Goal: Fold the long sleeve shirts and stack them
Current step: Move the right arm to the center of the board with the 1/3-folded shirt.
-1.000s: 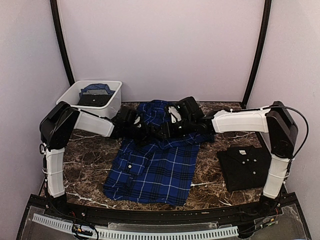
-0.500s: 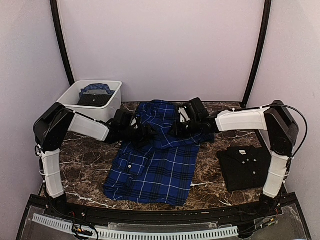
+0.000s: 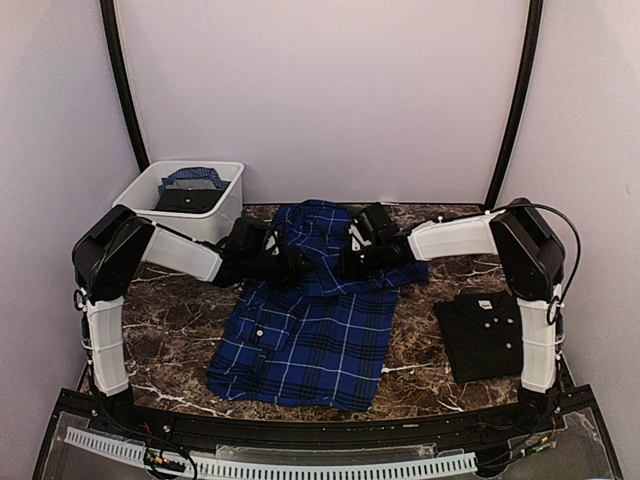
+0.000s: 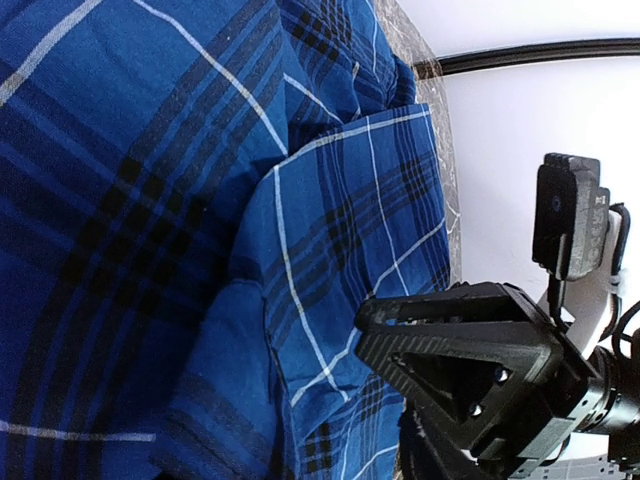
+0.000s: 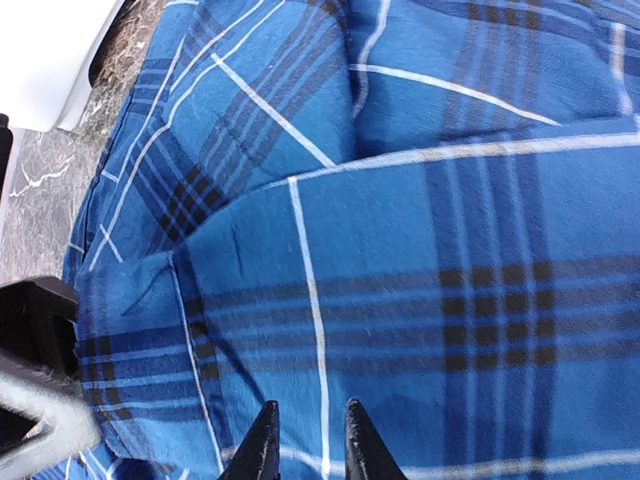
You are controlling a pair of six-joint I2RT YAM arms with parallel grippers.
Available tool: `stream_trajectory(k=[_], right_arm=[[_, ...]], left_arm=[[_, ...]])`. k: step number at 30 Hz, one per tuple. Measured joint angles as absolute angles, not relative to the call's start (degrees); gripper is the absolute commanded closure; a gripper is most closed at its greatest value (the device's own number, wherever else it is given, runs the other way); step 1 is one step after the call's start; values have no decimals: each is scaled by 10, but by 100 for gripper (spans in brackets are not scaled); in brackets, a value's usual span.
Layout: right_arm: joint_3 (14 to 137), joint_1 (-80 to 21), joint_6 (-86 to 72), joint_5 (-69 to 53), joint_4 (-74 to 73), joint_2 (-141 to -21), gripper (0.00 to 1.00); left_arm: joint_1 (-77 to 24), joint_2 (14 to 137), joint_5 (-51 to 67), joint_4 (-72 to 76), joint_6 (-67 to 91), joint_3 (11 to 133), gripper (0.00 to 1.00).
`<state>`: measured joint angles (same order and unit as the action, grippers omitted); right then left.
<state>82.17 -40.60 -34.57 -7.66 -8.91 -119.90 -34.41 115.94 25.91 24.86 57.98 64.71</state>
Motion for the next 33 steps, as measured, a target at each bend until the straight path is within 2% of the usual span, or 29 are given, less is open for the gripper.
stream_trajectory(k=[2,4,6,12,16,26,33], right_arm=[[809,-402,-346,-64,-96,-1181,75],[778,-394,-346,-51,-95,-1145,70],[738,-378,-350,-40,-93,-1102,68],[618,-311,-362,-15,-78,-979,58],[578,-286,-365,-4,-74,-941,55],[548,-242,-362,-5,-61,-916,51],[526,-241,-361,-24,-52,-916,48]], left_arm=[[-344,1159,260,236,574,651,78],[-345,1159,257,221,570,658,91],[-346,1159,257,205,566,668,99],[-358,1149,251,133,542,703,100],[-363,1111,235,78,527,713,100],[-363,1000,147,-60,457,813,100],[-343,1030,150,-130,390,940,100]])
